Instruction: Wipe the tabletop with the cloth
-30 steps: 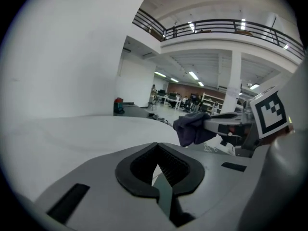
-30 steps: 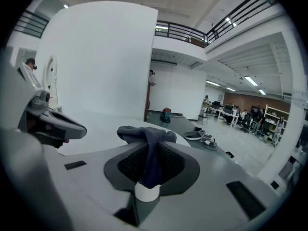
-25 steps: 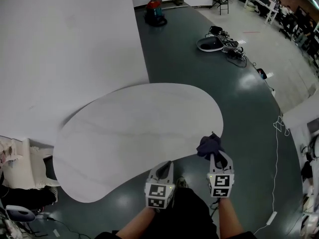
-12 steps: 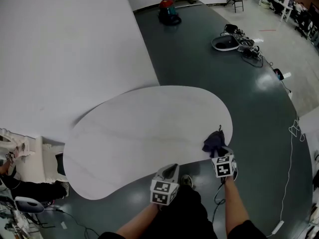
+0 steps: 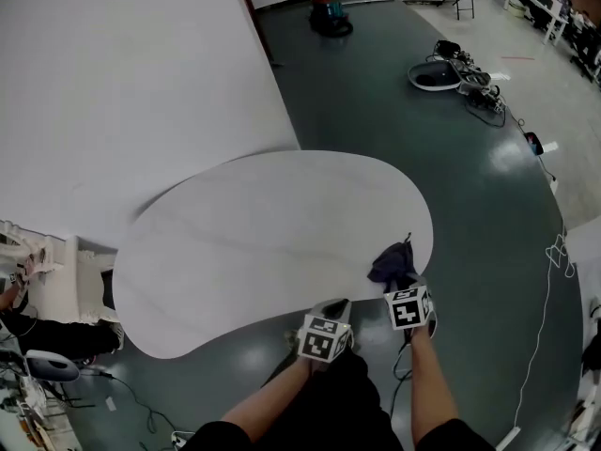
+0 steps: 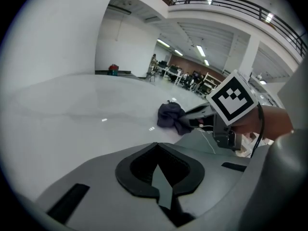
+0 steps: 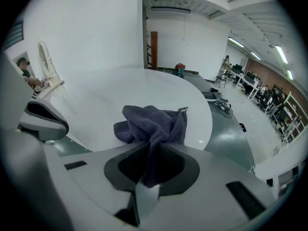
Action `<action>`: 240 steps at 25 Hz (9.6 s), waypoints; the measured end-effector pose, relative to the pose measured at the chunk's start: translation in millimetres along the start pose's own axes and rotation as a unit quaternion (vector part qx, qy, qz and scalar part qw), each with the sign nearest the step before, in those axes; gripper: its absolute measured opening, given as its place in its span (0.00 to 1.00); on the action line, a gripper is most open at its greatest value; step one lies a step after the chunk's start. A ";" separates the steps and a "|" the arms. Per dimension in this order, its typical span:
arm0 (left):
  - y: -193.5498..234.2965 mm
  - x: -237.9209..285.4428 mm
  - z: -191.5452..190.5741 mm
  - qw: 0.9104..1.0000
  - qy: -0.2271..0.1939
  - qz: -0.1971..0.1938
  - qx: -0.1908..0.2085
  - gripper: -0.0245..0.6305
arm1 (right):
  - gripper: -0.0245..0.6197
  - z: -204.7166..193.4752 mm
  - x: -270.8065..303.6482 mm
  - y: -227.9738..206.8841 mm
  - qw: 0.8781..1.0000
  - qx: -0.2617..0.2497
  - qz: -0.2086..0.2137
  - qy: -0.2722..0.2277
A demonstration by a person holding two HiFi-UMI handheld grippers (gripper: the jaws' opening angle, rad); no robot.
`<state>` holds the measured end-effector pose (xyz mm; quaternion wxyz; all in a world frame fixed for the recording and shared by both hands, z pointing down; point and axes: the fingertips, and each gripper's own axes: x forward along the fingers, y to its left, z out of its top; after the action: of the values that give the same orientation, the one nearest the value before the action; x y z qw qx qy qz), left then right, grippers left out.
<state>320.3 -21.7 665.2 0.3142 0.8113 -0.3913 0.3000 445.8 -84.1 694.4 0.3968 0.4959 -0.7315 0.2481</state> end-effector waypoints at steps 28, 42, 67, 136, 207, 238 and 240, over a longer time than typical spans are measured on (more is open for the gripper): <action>135.4 -114.5 -30.2 0.981 -0.077 0.134 -0.119 0.05 | 0.10 63.2 21.5 213.8 0.981 -0.134 0.137 0.022; 215.2 -205.4 -106.4 0.947 -0.095 0.214 -0.219 0.05 | 0.10 80.7 28.0 341.1 0.964 -0.191 0.182 0.039; 362.5 -394.5 -259.8 0.873 -0.127 0.348 -0.318 0.05 | 0.10 81.4 23.4 635.8 0.910 -0.318 0.265 0.033; 523.7 -484.1 -296.6 0.864 -0.134 0.322 -0.363 0.05 | 0.10 178.9 61.7 892.6 0.877 -0.323 0.355 0.023; 446.3 -273.3 -116.3 0.973 0.117 0.174 0.097 0.26 | 0.10 197.4 85.4 586.3 0.910 -0.267 0.316 -0.018; 392.5 -178.3 -83.4 0.954 0.208 0.155 0.153 0.14 | 0.10 189.4 85.0 485.8 0.913 -0.233 0.335 0.000; 389.2 -175.4 -80.8 0.956 0.204 0.140 0.158 0.14 | 0.10 189.2 86.9 480.0 0.918 -0.223 0.328 -0.004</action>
<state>-109.7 -76.4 694.1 0.2100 0.7092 -0.3757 0.5584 -77.1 -88.4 674.5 0.3902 0.1277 -0.8912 0.1928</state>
